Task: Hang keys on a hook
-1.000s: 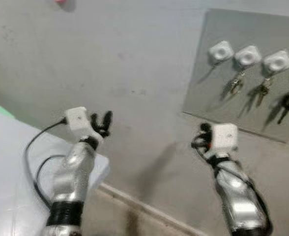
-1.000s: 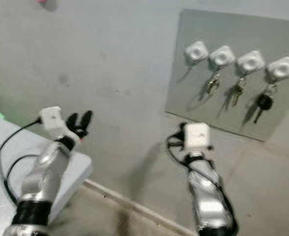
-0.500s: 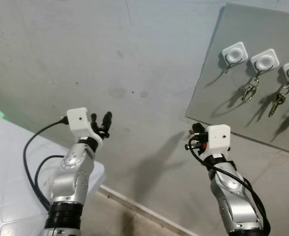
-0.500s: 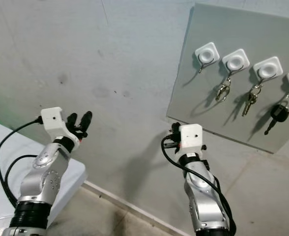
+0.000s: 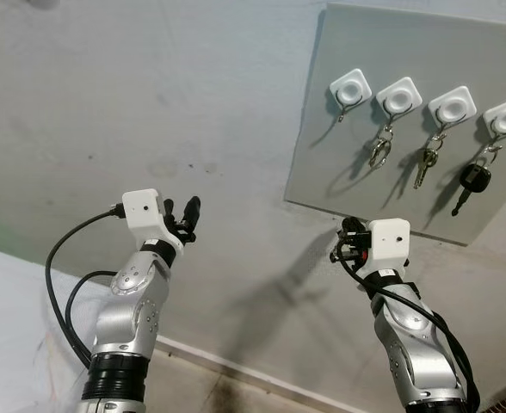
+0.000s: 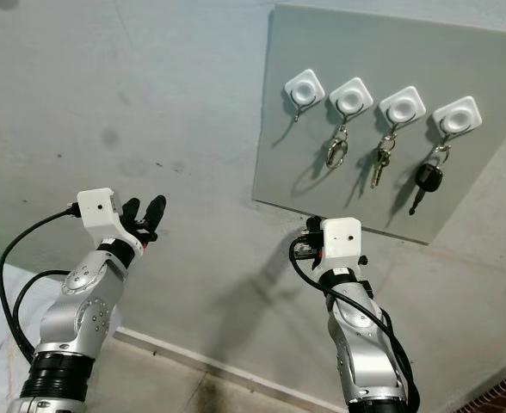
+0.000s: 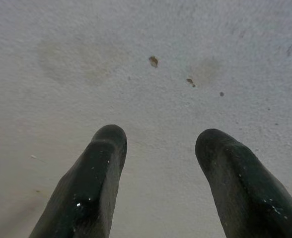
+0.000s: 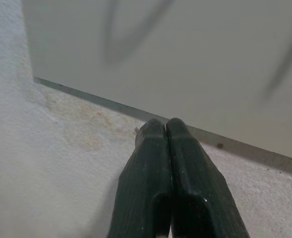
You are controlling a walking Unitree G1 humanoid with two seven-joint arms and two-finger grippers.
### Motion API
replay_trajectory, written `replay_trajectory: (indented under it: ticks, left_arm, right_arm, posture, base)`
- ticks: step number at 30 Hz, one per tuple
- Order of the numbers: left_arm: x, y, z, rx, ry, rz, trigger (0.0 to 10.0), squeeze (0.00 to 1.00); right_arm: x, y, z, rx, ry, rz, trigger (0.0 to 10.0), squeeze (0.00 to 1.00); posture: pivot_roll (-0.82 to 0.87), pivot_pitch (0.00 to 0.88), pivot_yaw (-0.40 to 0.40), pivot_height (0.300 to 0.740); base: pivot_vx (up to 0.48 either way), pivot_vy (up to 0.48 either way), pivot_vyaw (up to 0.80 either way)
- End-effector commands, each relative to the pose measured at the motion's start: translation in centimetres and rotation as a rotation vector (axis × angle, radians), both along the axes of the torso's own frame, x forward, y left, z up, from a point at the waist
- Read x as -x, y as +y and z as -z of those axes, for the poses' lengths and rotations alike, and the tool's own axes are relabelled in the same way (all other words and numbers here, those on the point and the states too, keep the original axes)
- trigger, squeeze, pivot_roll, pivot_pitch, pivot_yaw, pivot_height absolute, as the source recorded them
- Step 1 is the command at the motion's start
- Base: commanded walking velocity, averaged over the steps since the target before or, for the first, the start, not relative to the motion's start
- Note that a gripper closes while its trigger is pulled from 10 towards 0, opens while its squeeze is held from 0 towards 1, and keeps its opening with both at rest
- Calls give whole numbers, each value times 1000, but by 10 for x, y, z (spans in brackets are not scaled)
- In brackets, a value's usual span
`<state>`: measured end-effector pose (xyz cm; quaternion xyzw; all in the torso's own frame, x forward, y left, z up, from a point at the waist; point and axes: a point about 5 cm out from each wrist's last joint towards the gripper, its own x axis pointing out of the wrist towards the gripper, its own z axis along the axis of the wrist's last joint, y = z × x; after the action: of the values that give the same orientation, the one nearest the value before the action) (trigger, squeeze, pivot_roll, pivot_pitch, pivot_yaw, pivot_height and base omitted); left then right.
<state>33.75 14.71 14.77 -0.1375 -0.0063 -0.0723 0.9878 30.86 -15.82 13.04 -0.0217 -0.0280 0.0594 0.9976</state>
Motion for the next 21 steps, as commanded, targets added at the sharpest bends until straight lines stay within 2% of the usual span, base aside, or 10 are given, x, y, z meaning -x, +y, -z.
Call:
replay_trajectory:
  ticks: [1,10,12,14,15,17,18,21]
  left_arm:
    - [-1,0,-2,-11,-8,5,10000,0]
    - [1,-1,-4,-28,-26,24,10000,0]
    - [1,-1,-5,-43,-32,28,10000,0]
    - [1,-1,-6,-13,-44,26,10000,0]
    - [1,0,-7,55,-36,6,10000,0]
    - [0,3,-6,42,-16,-20,10000,0]
    - [-2,4,-5,4,-5,-32,10000,0]
    - [-1,5,-4,-5,-8,-47,10000,0]
  right_arm:
    - [-2,0,-4,4,-8,0,10000,0]
    - [-2,1,-3,12,0,-2,10000,0]
    - [-2,1,-3,14,1,-2,10000,0]
    - [-2,1,-3,15,0,-2,10000,0]
    - [-2,1,-4,17,-5,-1,10000,0]
    - [-2,1,-4,18,-6,0,10000,0]
    - [-2,0,-5,23,-13,2,10000,0]
    - [-1,1,-4,26,-7,-3,10000,0]
  posture:
    - [159,0,1,740]
    - [161,0,0,740]
    - [163,0,0,740]
    - [163,0,0,740]
    - [163,0,0,740]
    - [163,0,-1,740]
    - [163,0,-1,740]
    - [163,0,-1,740]
  base:
    - [0,0,-712]
    - [0,0,-707]
    - [0,-480,-706]
    - [0,-480,-697]
    - [0,0,-469]
    - [0,0,0]
    - [0,0,0]
    - [0,0,0]
